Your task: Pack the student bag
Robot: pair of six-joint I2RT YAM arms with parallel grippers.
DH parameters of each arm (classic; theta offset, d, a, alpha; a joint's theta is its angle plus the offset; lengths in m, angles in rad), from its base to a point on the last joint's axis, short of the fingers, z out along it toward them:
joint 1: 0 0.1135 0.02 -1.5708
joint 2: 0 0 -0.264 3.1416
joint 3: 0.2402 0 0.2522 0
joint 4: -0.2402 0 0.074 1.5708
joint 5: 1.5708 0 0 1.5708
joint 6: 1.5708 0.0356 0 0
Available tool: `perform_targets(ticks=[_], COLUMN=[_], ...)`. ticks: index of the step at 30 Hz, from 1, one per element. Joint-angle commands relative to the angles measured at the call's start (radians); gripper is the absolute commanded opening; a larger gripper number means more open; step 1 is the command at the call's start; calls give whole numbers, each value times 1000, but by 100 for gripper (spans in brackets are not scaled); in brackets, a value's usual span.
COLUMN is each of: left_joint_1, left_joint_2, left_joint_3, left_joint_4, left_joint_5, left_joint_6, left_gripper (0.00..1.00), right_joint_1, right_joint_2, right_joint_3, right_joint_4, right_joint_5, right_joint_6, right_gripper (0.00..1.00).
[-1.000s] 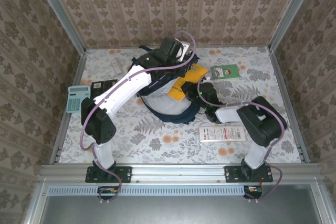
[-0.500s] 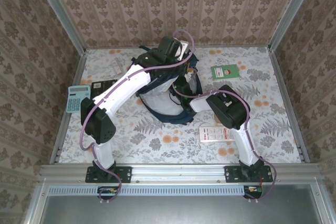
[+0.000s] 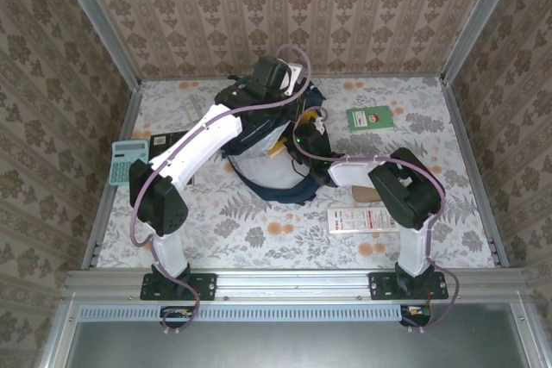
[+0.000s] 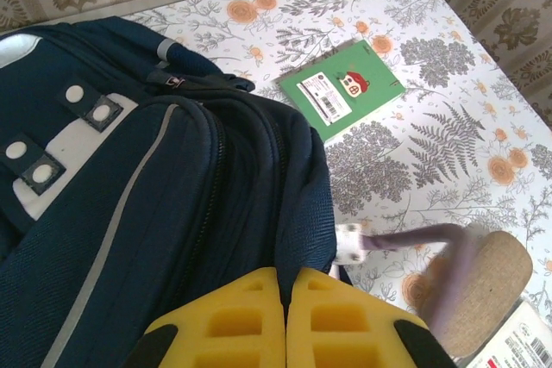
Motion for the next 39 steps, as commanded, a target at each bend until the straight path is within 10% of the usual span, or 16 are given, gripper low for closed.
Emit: perform_targets(ticks=[1,12,22,39], left_joint_1=[20,20,51,577], left_joint_2=[-61,-72,-190,-281], left_joint_3=[-20,-173,-350,-710], left_joint_4=[48,128,146,164], left_joint_5=[14,50,-6,-176], left_joint_6=[-25,-80,-117,-264], left_gripper=[0,8,67,89], right_joint_1=[3,5,-6,51], right_joint_2=[-120,-477,-850,-904], right_joint_3=[-84,-388,-393,-359], right_joint_4=[-57,-147,-519,-536], right_joint_5=[-26,-44,-53,-226], right_joint_6=[-63,-163,-377,-409], right_gripper=[91,87,94,100])
